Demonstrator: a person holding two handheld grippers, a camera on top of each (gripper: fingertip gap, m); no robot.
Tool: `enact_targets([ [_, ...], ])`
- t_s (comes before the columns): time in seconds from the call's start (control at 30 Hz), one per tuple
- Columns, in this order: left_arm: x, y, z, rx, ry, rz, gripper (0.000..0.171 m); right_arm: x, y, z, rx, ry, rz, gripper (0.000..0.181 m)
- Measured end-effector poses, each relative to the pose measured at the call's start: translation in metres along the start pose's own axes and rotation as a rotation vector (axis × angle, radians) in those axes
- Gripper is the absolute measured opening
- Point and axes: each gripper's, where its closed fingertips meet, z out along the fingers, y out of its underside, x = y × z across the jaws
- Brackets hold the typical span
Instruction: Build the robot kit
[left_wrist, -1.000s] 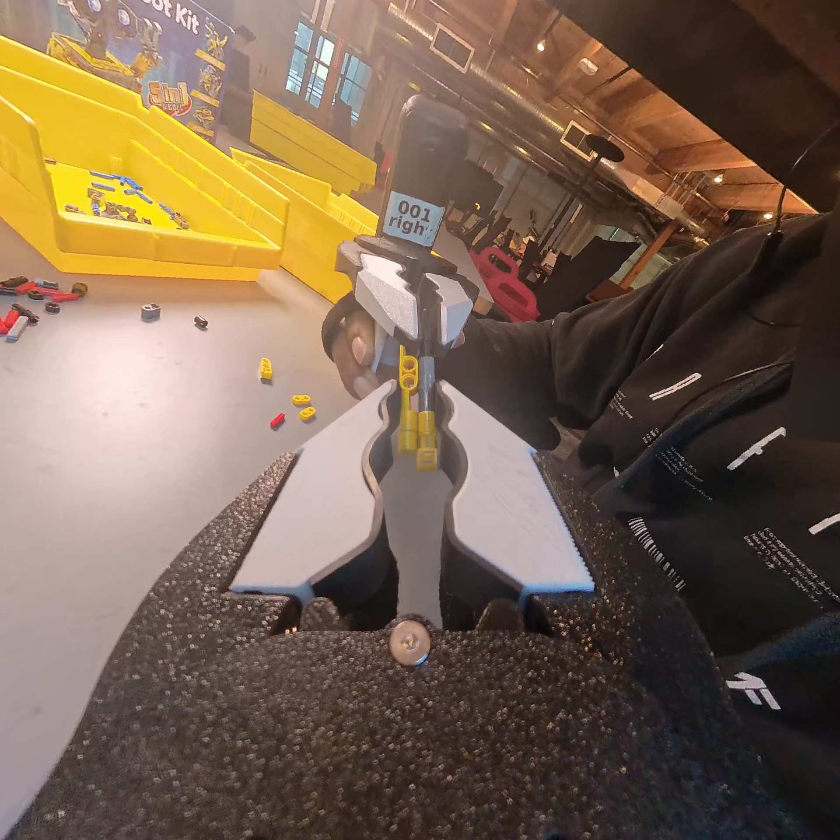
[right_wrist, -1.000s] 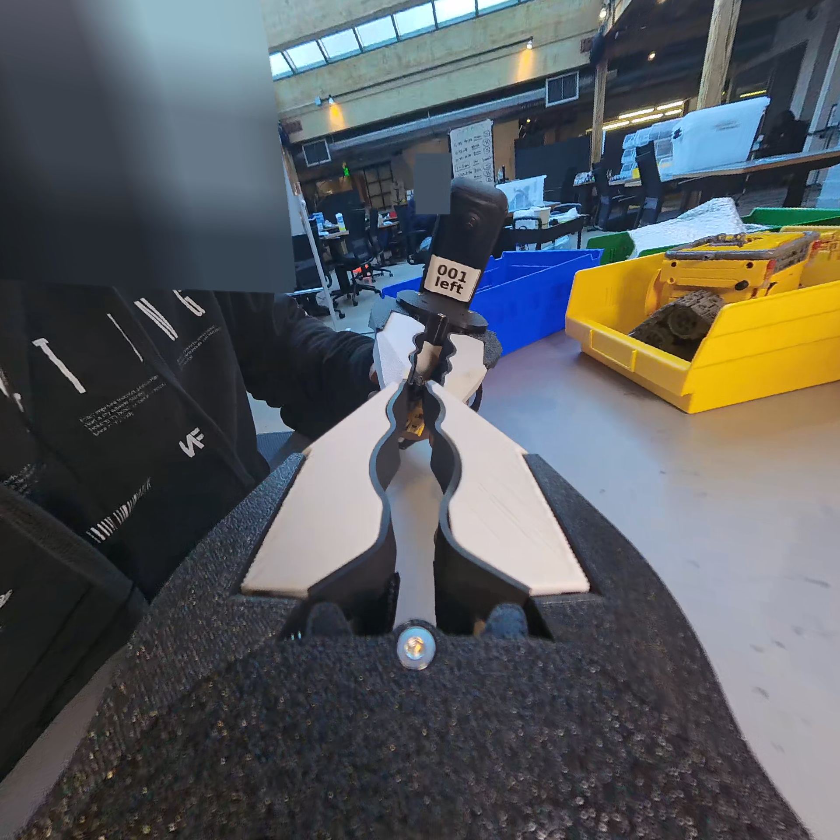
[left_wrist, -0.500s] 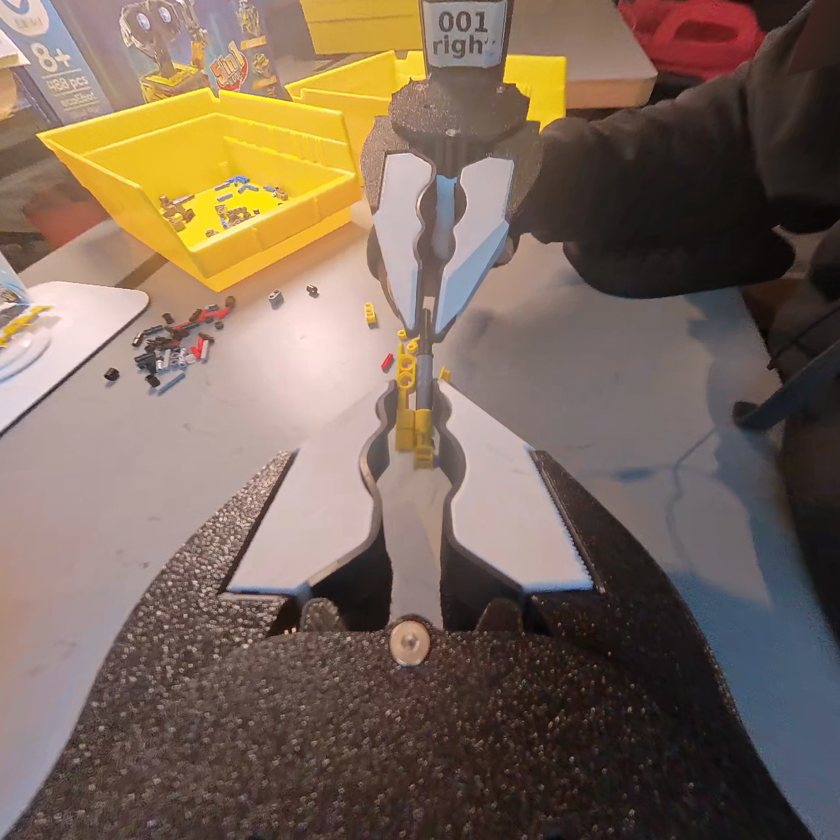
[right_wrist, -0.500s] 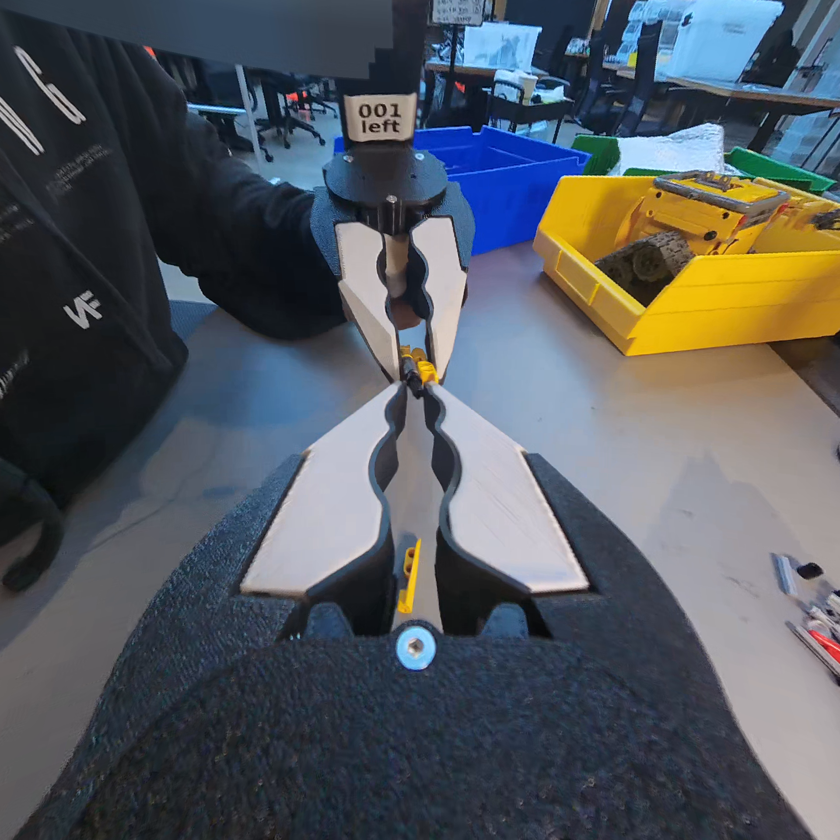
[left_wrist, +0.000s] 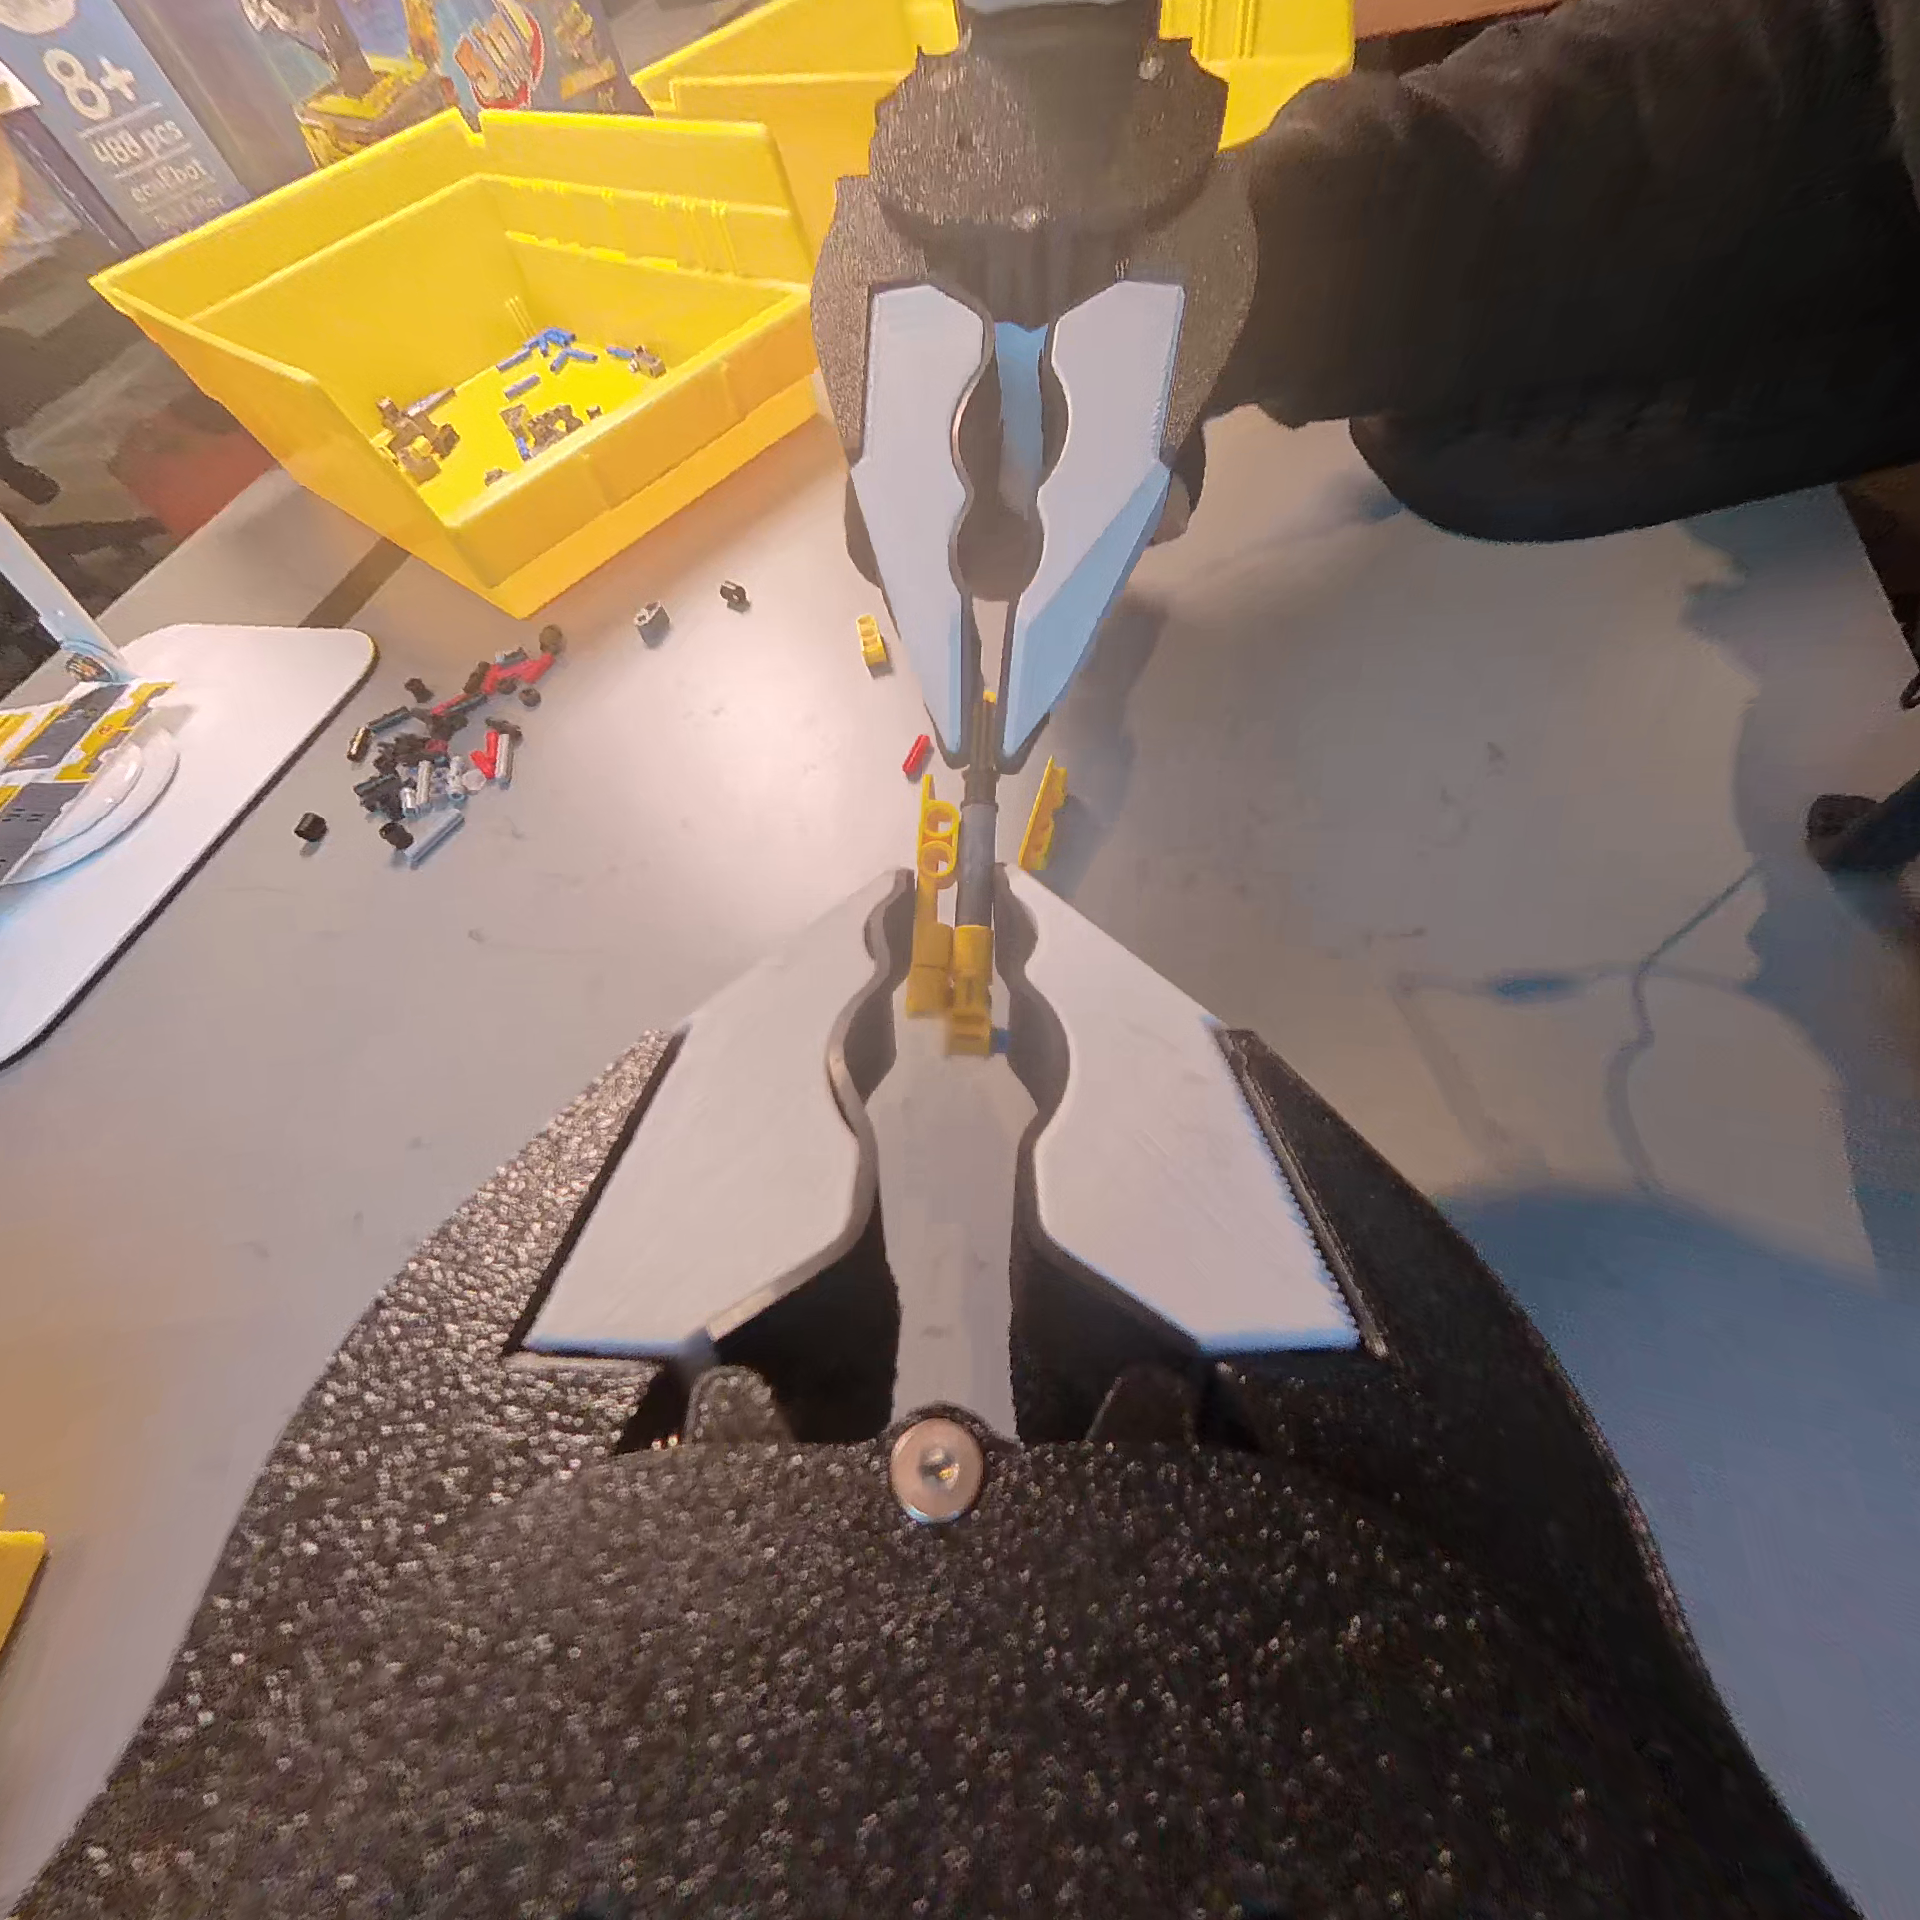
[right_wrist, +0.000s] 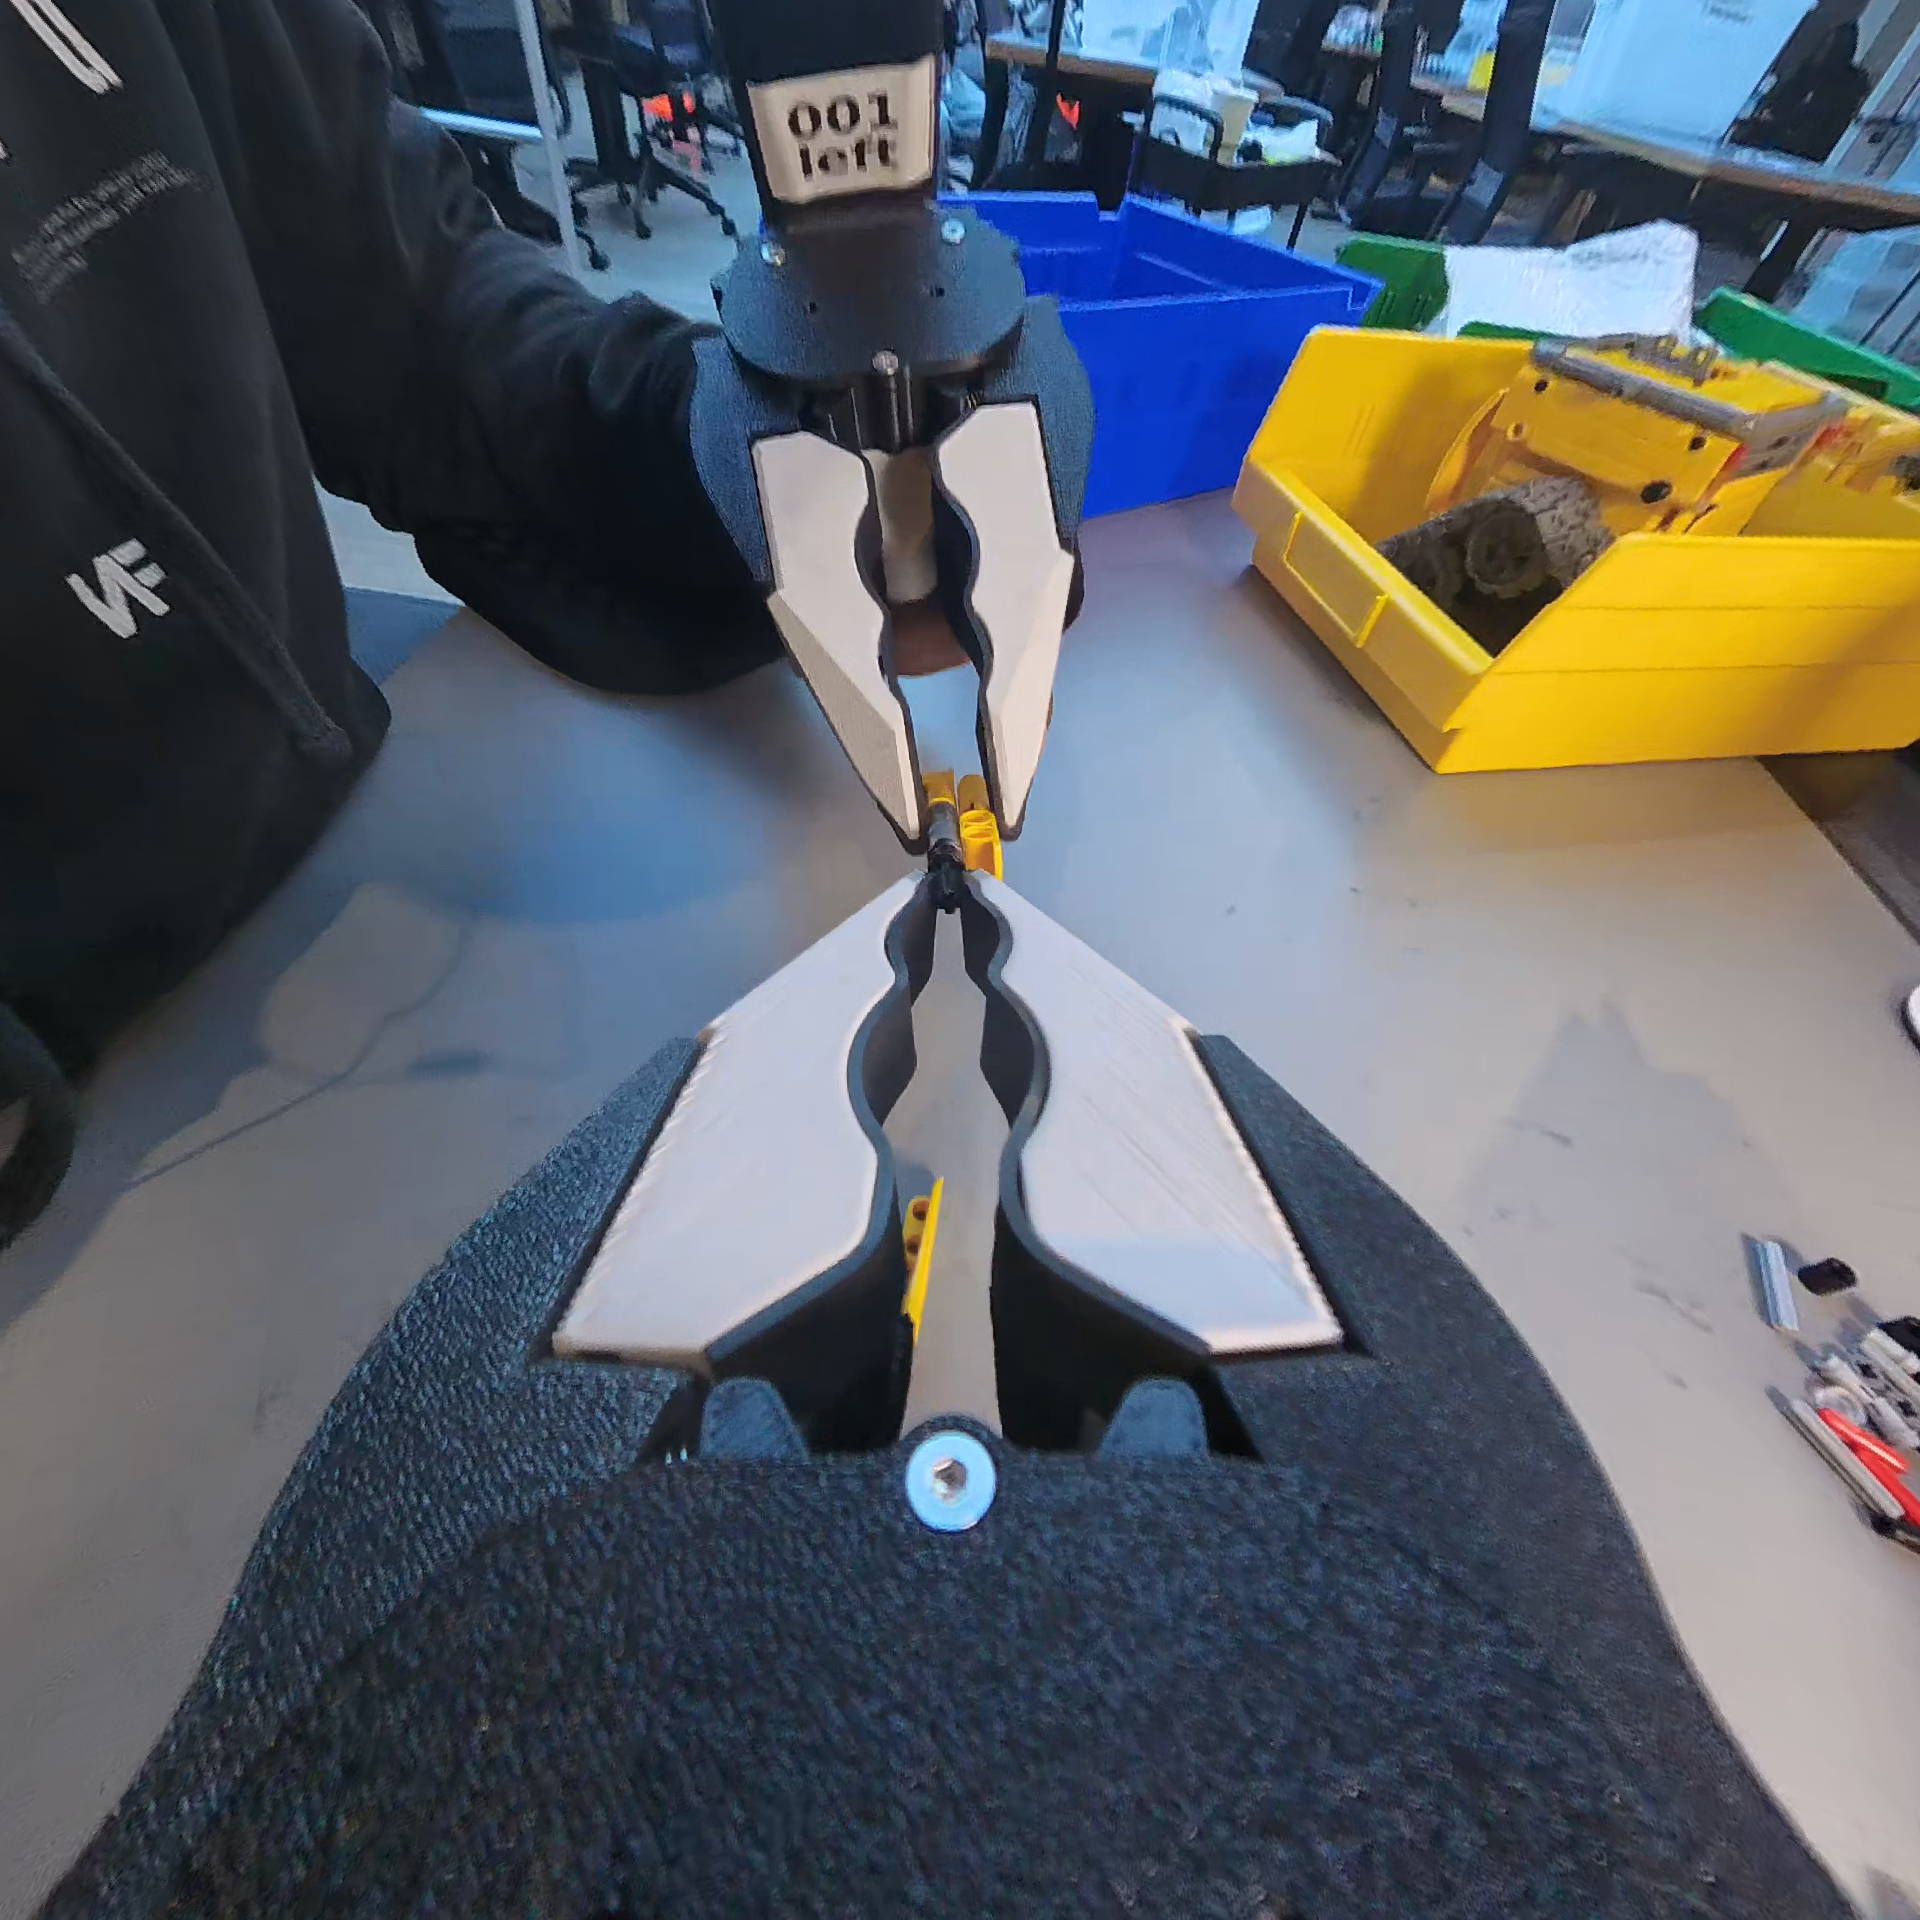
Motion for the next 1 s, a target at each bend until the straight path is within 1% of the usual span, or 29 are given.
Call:
enact_targets([
  [0.1, -0.002, 0.016, 0.002, -0.084, 0.015, -0.021, 0.013, 0.005, 0.017, 0.002, -0.107, 0.023, 0.007, 0.005],
  [0.2, -0.007, 0.035, 0.002, -0.173, 0.007, -0.029, 0.014, 0.007, 0.033, -0.008, -0.223, 0.021, 0.022, 0.016],
  [0.3, -0.007, 0.047, 0.004, -0.228, 0.023, -0.060, 0.014, 0.003, 0.047, -0.019, -0.325, -0.006, 0.039, 0.016],
  [0.4, -0.008, 0.059, 0.006, -0.278, 0.018, -0.062, 0.013, 0.004, 0.057, -0.028, -0.386, 0.000, 0.040, 0.016],
  [0.57, -0.007, 0.067, 0.008, -0.306, 0.032, -0.040, 0.014, 0.009, 0.060, -0.030, -0.388, 0.028, 0.044, 0.016],
  [0.7, -0.008, 0.070, 0.008, -0.300, 0.037, -0.040, 0.014, 0.012, 0.060, -0.029, -0.388, 0.045, 0.033, 0.016],
  [0.83, -0.008, 0.070, 0.007, -0.300, 0.036, -0.033, 0.014, 0.021, 0.047, -0.032, -0.333, 0.108, 0.033, 0.016],
  [1.0, -0.008, 0.068, 0.005, -0.286, 0.044, -0.039, 0.019, 0.036, 0.025, -0.042, -0.243, 0.233, 0.048, 0.016],
])
